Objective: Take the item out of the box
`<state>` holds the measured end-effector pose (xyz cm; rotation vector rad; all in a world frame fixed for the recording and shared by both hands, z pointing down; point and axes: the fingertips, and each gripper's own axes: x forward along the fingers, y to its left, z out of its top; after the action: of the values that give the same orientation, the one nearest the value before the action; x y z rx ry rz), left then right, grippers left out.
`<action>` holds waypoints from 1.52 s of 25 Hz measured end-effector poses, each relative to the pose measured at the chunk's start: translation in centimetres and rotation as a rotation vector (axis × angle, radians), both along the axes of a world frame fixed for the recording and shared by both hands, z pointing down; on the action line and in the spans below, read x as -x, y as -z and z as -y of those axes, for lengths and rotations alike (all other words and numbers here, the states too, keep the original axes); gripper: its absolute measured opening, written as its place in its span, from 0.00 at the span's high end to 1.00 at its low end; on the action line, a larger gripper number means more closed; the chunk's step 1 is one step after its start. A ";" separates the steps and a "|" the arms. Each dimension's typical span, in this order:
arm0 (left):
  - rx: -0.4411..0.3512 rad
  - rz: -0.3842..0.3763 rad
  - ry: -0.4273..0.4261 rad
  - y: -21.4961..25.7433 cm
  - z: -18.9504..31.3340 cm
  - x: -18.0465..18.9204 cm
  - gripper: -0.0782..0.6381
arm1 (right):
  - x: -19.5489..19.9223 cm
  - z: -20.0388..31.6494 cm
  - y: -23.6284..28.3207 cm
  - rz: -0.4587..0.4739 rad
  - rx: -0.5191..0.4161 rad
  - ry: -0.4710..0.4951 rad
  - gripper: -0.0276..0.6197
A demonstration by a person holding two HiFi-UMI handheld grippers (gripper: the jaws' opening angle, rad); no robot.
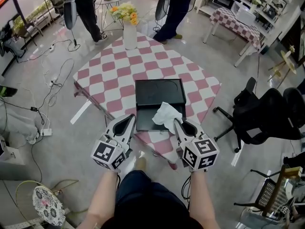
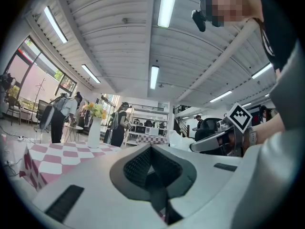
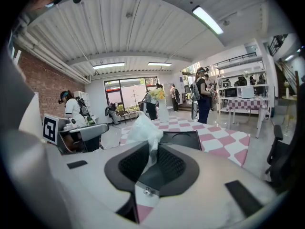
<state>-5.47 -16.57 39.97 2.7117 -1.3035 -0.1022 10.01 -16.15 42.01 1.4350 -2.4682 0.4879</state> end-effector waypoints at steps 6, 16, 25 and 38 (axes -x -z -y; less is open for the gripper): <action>-0.019 -0.001 0.001 0.8 -0.3 0.2 0.89 | -0.3 -0.5 1.5 -0.003 -0.041 -0.018 0.86; -0.031 0.003 0.001 1.5 -0.9 0.5 0.89 | -0.7 -1.3 3.1 -0.007 -0.103 -0.052 0.86; -0.045 -0.006 0.011 2.6 -1.7 0.9 0.89 | -0.8 -2.6 4.4 -0.014 -0.159 -0.064 0.86; -0.056 -0.009 0.023 3.6 -3.5 1.3 0.89 | -1.2 -4.4 5.8 -0.025 -0.215 -0.078 0.86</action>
<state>-6.76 -13.11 36.37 2.7390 -1.3499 -0.1551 11.19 -11.71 36.16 1.6124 -2.5153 0.2229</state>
